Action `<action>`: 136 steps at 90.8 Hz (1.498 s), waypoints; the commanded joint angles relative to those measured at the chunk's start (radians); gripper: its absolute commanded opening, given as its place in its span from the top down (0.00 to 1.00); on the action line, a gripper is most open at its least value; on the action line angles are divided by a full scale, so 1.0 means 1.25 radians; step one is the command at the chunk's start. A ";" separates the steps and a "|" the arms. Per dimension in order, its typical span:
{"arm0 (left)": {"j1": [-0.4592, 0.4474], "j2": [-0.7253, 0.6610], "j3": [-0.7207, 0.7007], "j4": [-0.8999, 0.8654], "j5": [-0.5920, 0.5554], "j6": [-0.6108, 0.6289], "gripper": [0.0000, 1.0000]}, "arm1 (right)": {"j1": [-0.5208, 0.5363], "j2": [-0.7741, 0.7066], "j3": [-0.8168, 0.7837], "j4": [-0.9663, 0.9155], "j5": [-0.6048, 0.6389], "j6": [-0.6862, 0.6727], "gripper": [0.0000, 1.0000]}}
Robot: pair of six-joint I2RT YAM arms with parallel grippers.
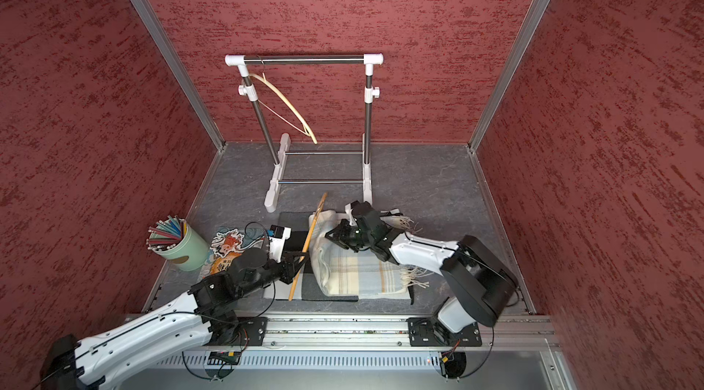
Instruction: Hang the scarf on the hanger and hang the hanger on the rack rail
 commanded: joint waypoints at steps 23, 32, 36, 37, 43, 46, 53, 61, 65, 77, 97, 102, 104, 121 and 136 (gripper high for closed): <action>-0.088 0.016 -0.017 0.123 -0.064 -0.094 1.00 | 0.087 0.368 0.209 0.426 -0.082 0.187 1.00; -0.108 0.019 -0.023 0.128 -0.069 -0.106 1.00 | 0.081 0.387 0.192 0.469 -0.091 0.193 1.00; -0.109 0.023 -0.023 0.126 -0.072 -0.110 1.00 | 0.076 0.381 0.179 0.468 -0.099 0.181 0.93; -0.109 0.025 -0.022 0.125 -0.074 -0.111 1.00 | 0.073 0.377 0.174 0.467 -0.100 0.178 0.89; -0.109 0.033 -0.021 0.123 -0.078 -0.116 1.00 | 0.060 0.344 0.140 0.448 -0.106 0.149 0.69; -0.110 0.036 -0.021 0.126 -0.076 -0.116 1.00 | 0.050 0.320 0.119 0.430 -0.107 0.129 0.63; -0.110 0.041 -0.022 0.139 -0.068 -0.112 1.00 | 0.025 0.262 0.071 0.380 -0.109 0.084 0.51; -0.109 0.040 -0.032 0.178 -0.038 -0.100 1.00 | -0.004 0.211 0.030 0.346 -0.127 0.049 0.45; -0.110 0.041 -0.032 0.190 -0.028 -0.096 1.00 | -0.021 0.194 0.013 0.341 -0.140 0.046 0.44; -0.110 0.052 -0.033 0.184 -0.029 -0.102 1.00 | -0.071 0.153 -0.046 0.373 -0.180 0.064 0.42; -0.102 0.053 -0.051 0.139 -0.070 -0.130 1.00 | -0.142 0.082 -0.122 0.329 -0.217 0.042 0.38; -0.100 0.049 -0.048 0.120 -0.079 -0.139 1.00 | -0.155 0.062 -0.132 0.279 -0.219 0.015 0.36; -0.099 0.047 -0.047 0.116 -0.080 -0.140 1.00 | -0.161 0.046 -0.136 0.255 -0.218 0.006 0.35; -0.073 0.057 -0.050 0.115 -0.047 -0.152 1.00 | -0.212 -0.110 -0.151 0.119 -0.195 -0.077 0.24; -0.070 0.097 -0.044 0.151 -0.009 -0.147 1.00 | -0.210 -0.197 -0.107 0.034 -0.225 -0.099 0.21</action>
